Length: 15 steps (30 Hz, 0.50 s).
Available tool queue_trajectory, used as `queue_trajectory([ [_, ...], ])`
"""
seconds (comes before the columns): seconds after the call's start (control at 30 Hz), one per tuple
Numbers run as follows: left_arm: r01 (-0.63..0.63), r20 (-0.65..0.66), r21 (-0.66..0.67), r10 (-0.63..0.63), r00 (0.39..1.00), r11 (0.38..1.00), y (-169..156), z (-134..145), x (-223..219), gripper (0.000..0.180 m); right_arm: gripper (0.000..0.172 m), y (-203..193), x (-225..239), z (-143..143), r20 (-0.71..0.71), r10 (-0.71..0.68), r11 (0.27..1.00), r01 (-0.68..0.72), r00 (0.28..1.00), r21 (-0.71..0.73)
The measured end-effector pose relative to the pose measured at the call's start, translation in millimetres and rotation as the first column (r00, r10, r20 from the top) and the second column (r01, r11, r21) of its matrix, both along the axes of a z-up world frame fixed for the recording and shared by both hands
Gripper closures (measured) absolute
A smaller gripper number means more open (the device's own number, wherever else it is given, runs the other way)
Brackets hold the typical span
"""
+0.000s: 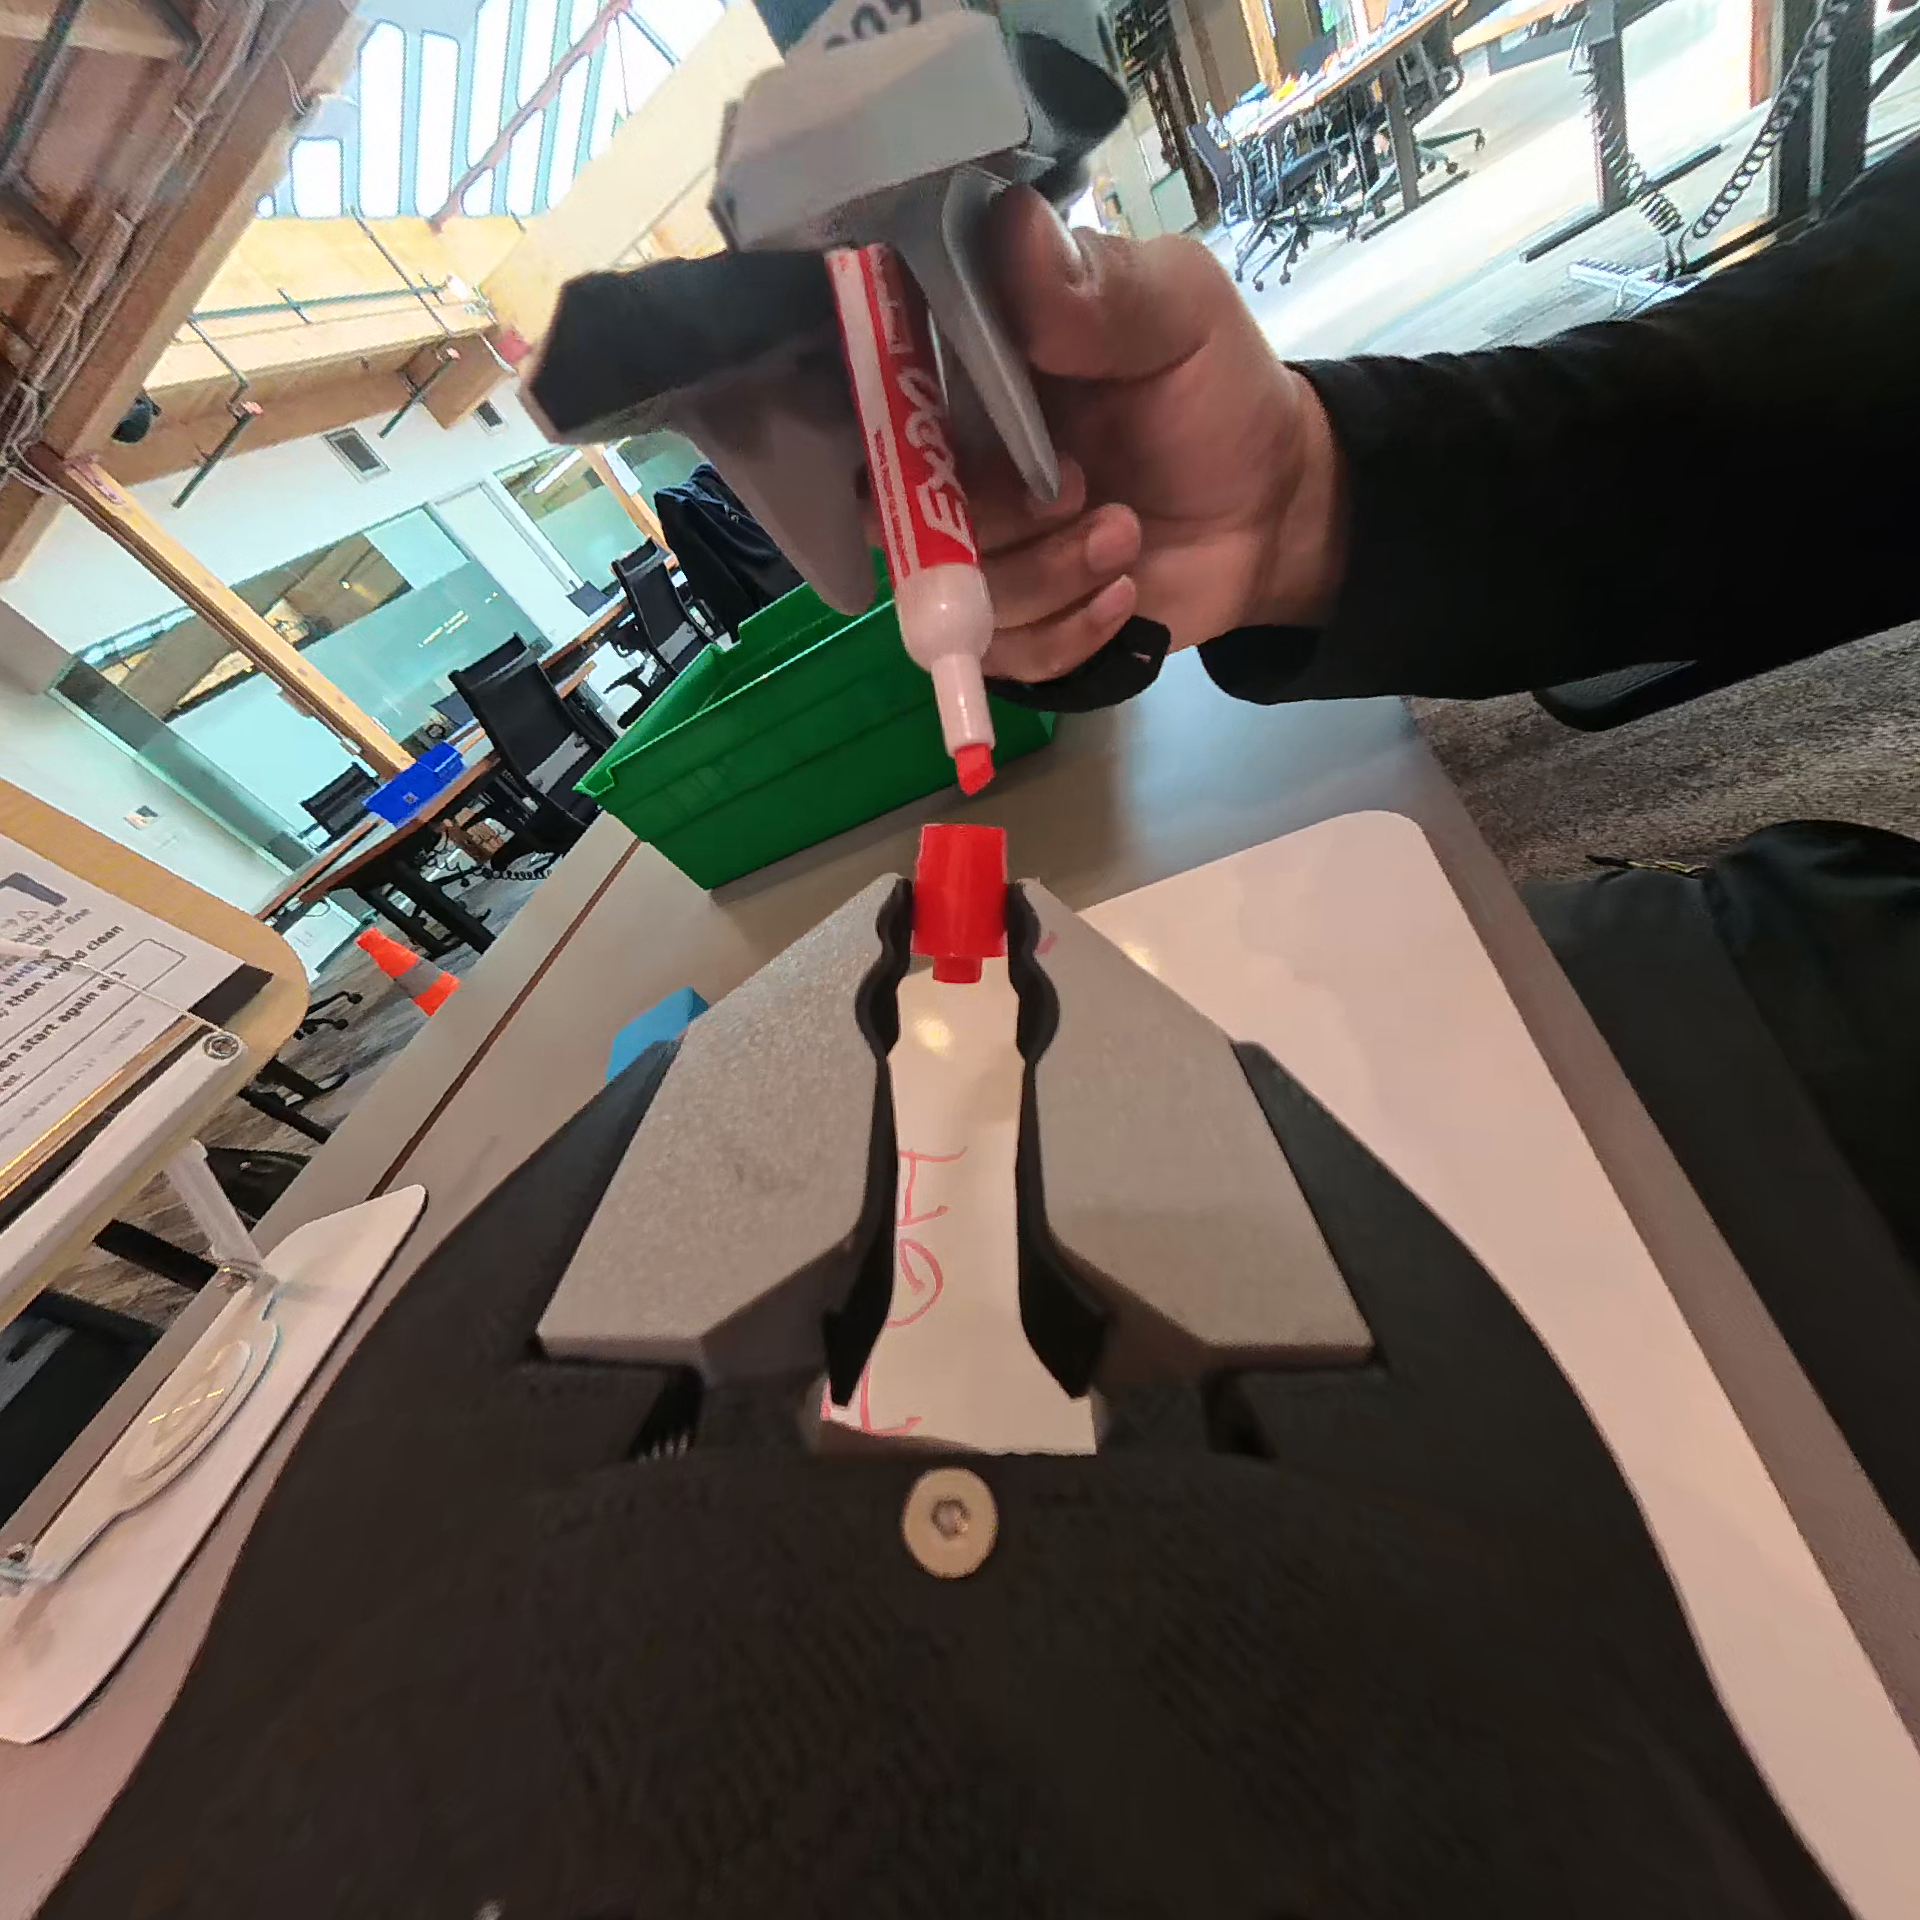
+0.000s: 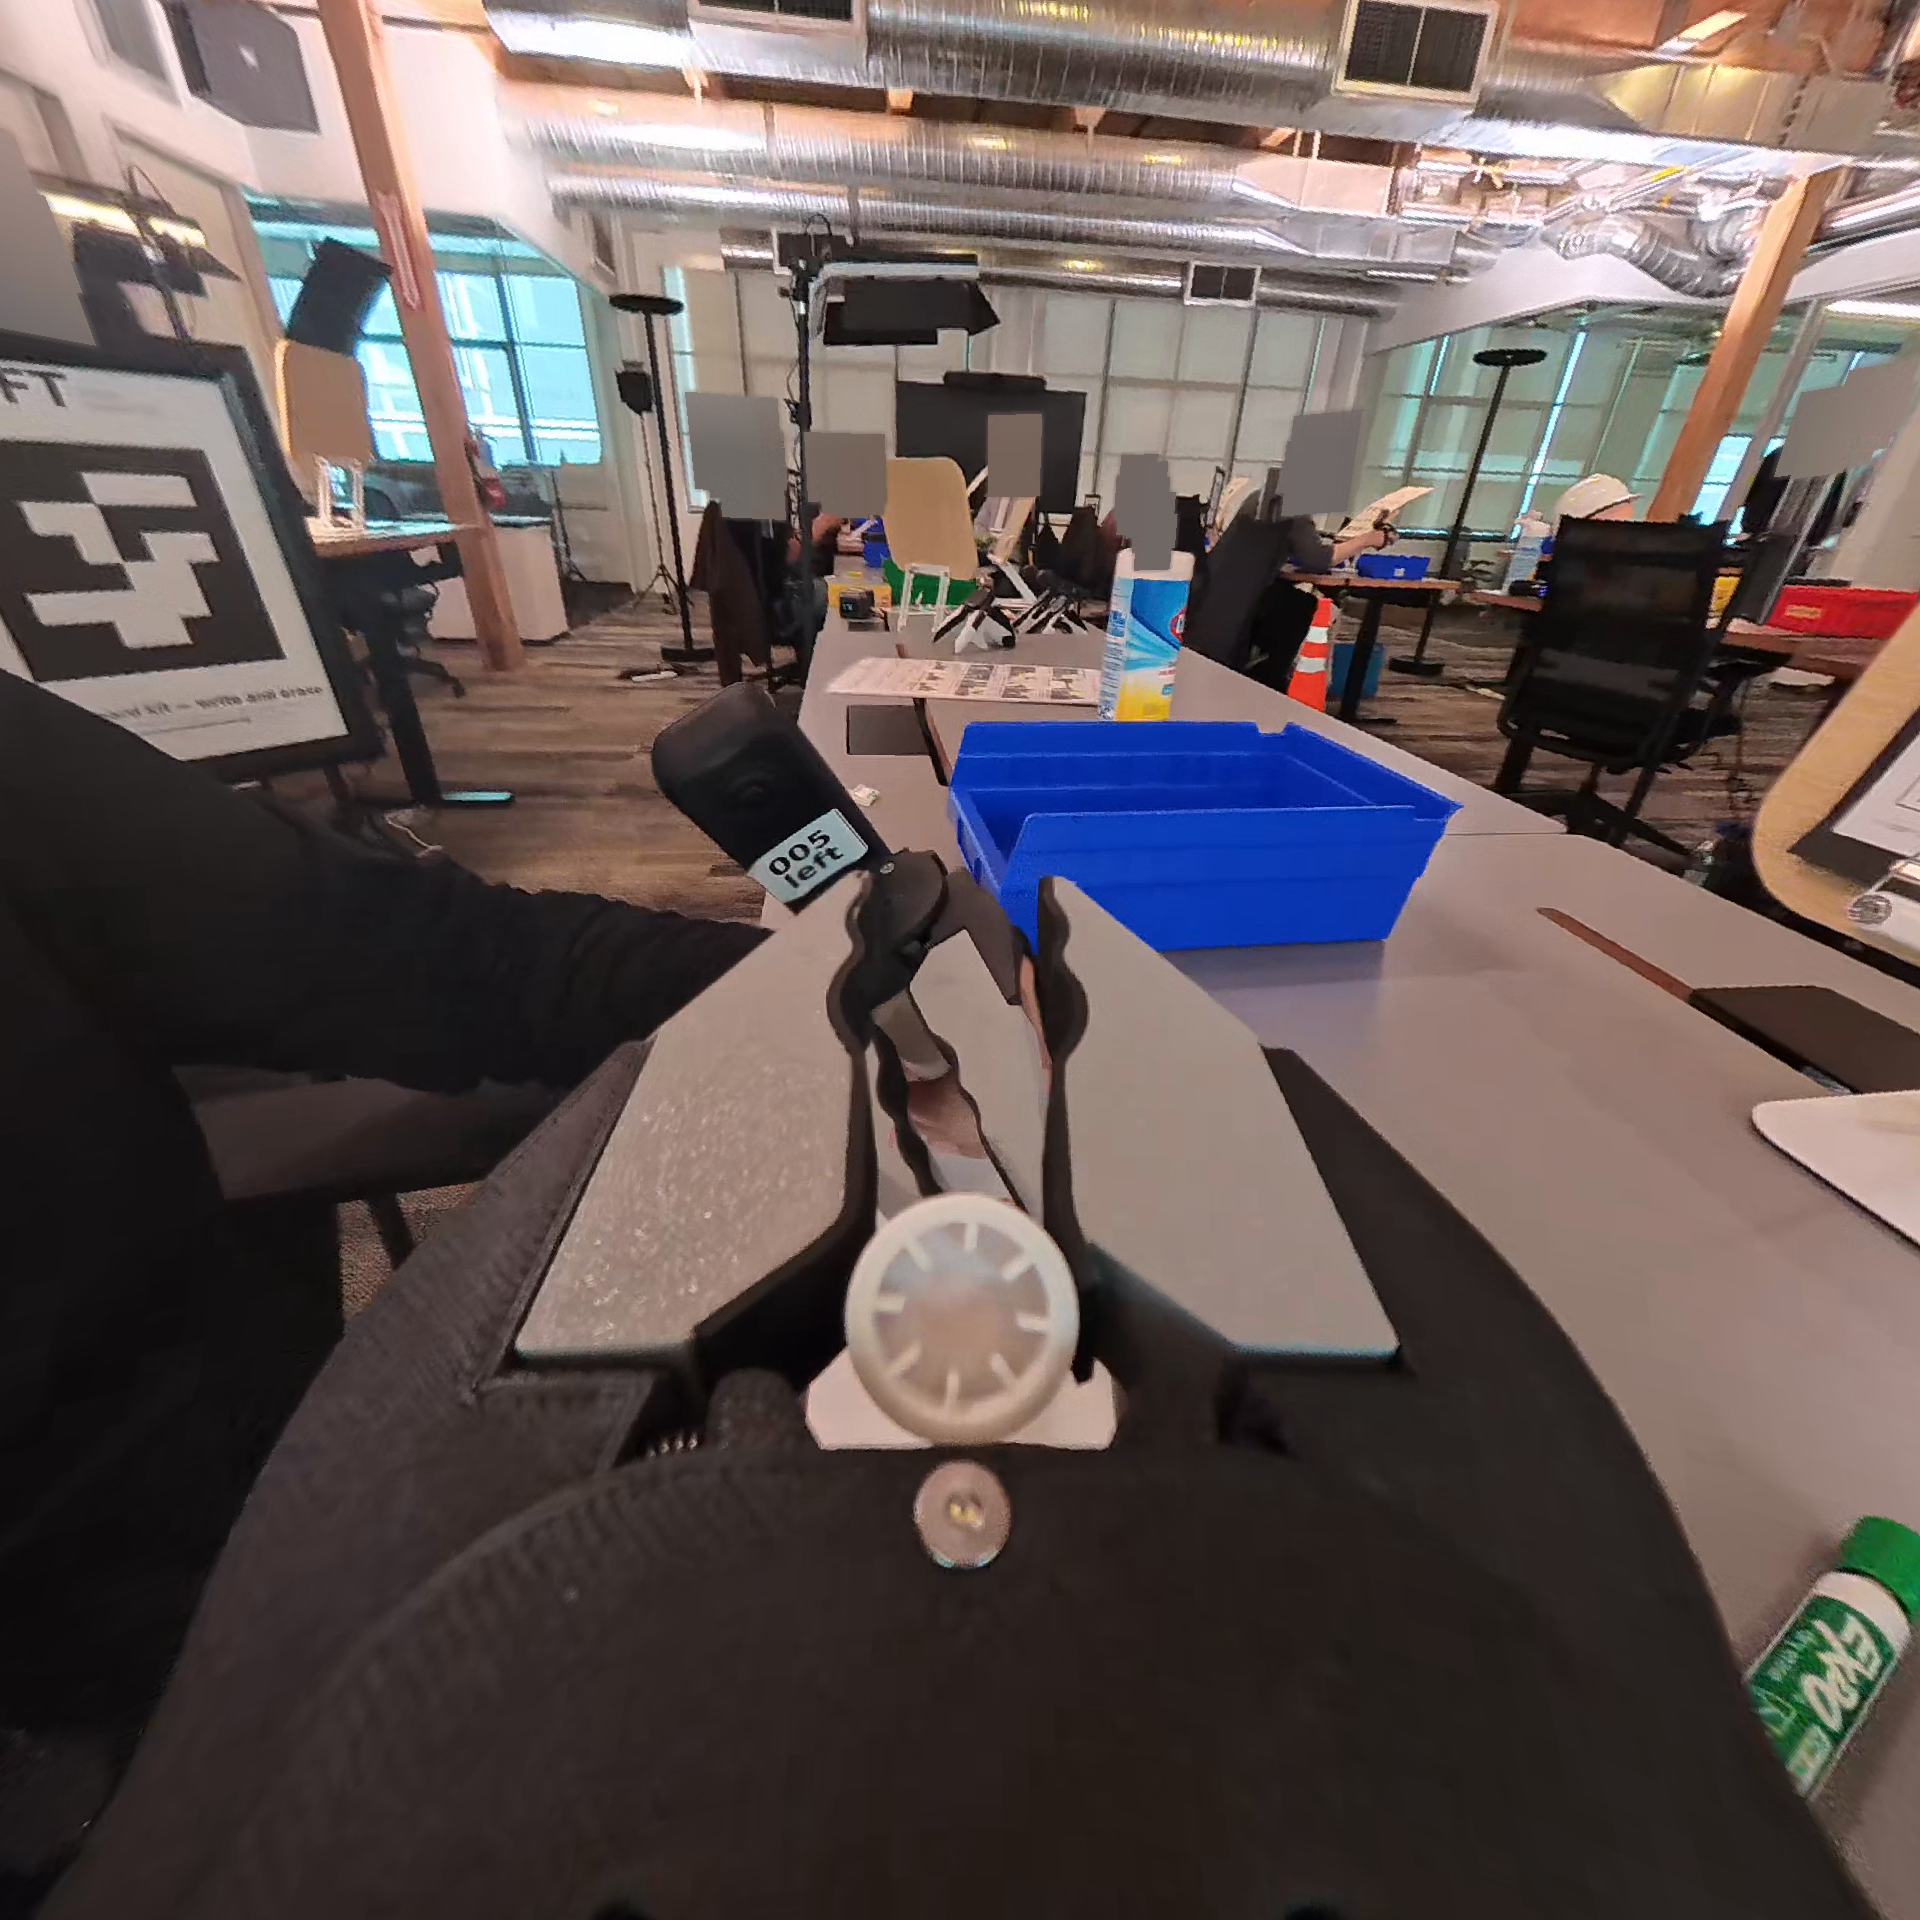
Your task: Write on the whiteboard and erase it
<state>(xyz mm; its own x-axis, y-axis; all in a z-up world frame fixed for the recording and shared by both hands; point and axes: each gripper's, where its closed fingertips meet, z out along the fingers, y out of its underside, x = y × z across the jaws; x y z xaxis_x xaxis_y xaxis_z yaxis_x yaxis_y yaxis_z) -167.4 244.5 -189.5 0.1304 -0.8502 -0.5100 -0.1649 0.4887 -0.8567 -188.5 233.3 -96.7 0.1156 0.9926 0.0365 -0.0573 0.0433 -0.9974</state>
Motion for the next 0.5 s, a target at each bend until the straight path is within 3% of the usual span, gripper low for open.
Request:
queue_trajectory([
  [0.33, -0.005, 0.019, -0.028, 0.005, 1.0, 1.0, -3, 3, 2, 0.165, 0.143, 6, -13, -16, 0.051, -0.075, 0.996, 0.073, 0.996, 0.046],
  [0.5, -0.055, -0.05, -0.101, 0.05, 0.998, 0.993, 5, -9, 6, 0.165, 0.143, 15, -17, -28, 0.043, -0.097, 0.994, 0.095, 0.994, 0.052],
])
